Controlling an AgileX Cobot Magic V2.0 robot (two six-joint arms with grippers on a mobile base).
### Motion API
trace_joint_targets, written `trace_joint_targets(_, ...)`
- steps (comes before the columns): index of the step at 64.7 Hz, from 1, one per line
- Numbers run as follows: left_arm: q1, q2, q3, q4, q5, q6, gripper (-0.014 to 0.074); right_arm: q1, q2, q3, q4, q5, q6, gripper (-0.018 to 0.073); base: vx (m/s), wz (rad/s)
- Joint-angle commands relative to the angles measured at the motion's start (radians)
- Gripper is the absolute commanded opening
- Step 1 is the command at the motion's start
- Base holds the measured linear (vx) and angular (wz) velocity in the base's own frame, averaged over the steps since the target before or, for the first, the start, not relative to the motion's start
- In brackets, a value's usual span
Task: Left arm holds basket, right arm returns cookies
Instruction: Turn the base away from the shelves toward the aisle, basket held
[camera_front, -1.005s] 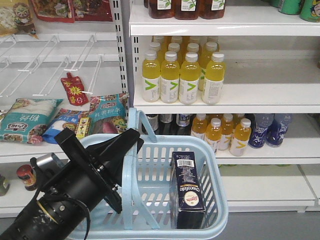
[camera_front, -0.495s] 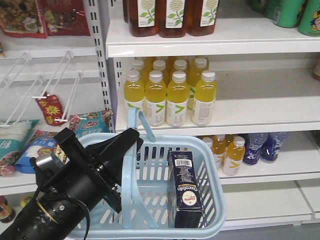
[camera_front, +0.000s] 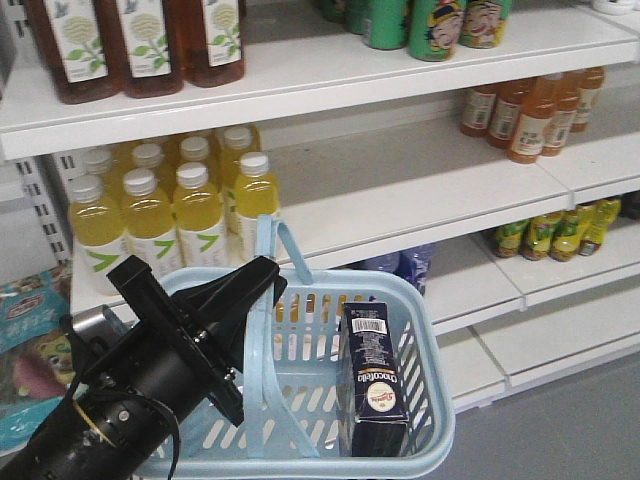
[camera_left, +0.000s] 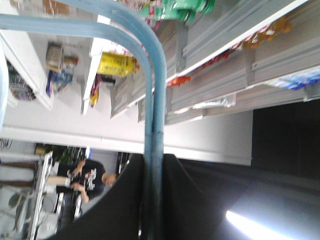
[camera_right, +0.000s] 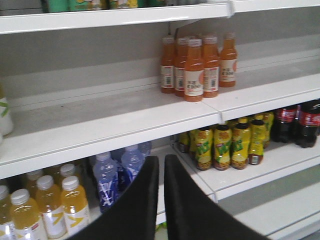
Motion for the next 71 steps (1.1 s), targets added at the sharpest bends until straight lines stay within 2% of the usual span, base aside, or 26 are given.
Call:
trace_joint_targets(1, -0.007, -0.032, -0.030, 0.014, -0.279, -0.008, -0.0003, -0.001, -0.013, 0.017, -0.005, -0.076, -0.006, -0.0003, 0.06, -0.58)
trace_joint_targets(71, -0.007, -0.032, -0.030, 0.014, -0.279, -0.008, -0.0003, -0.001, -0.013, 0.017, -0.005, -0.076, -0.006, -0.0003, 0.03, -0.62)
